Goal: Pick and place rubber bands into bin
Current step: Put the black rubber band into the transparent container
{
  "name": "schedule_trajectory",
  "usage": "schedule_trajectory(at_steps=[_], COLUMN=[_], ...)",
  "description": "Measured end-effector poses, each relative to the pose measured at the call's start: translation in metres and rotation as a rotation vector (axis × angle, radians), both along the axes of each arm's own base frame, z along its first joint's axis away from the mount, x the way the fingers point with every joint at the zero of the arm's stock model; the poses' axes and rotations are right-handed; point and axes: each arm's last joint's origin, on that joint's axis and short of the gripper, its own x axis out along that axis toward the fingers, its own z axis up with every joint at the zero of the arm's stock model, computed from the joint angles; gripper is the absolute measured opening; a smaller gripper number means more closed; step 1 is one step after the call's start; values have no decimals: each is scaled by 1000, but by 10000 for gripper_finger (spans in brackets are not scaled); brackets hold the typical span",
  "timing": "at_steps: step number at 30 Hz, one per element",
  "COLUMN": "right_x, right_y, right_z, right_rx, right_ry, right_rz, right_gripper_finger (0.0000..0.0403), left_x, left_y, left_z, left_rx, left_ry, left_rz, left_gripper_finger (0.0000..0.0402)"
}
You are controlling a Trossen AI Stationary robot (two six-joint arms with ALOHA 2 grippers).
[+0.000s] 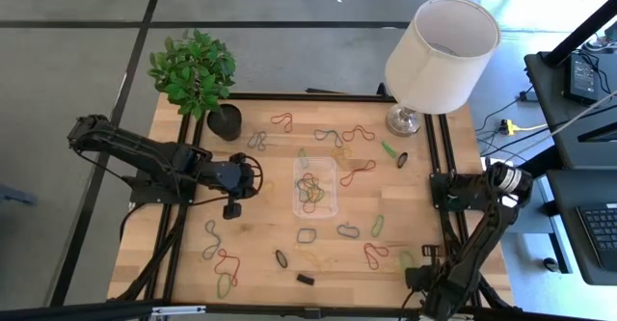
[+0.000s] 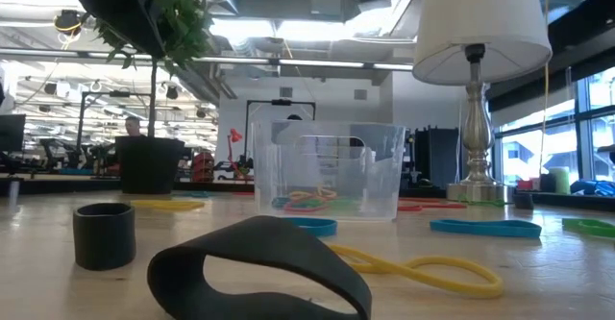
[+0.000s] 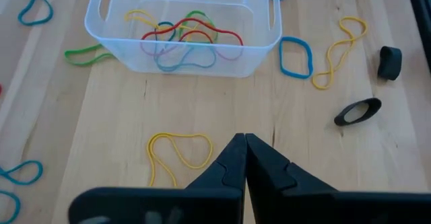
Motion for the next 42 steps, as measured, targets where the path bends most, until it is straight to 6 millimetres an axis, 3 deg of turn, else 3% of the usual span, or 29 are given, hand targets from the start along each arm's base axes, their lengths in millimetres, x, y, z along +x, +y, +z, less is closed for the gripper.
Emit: schedule_trajectory(at_steps=[5, 11, 18, 24, 29, 35, 38, 42], right_x=[0, 21, 83, 151, 210, 269, 286, 290], right_y=[-7, -26, -61, -118, -156, -180, -186, -187], right_z=[26, 79, 143, 166, 161, 126, 101, 72], right_rx=[58, 56, -11, -61, -87, -100, -37, -27], right_ry=[-33, -228, -512, -588, -632, -534, -432, -300], right_rz=[-134, -317, -355, -417, -377, -324, -315, -343], right_gripper_finger=[5, 3, 2, 1, 1, 0, 0, 0], left_x=[0, 0, 0, 0, 0, 0, 0, 0], left_y=[0, 0, -1, -1, -1, -1, -1, -1], left_z=[0, 0, 0, 0, 0, 0, 0, 0], left_rx=[0, -4, -23, -23, -23, -23, -22, -28], left_ry=[0, 2, 8, 8, 8, 8, 8, 10], left_rz=[0, -4, -23, -23, -23, -22, -22, -26], left_gripper_finger=[3, 2, 2, 2, 3, 3, 5, 4])
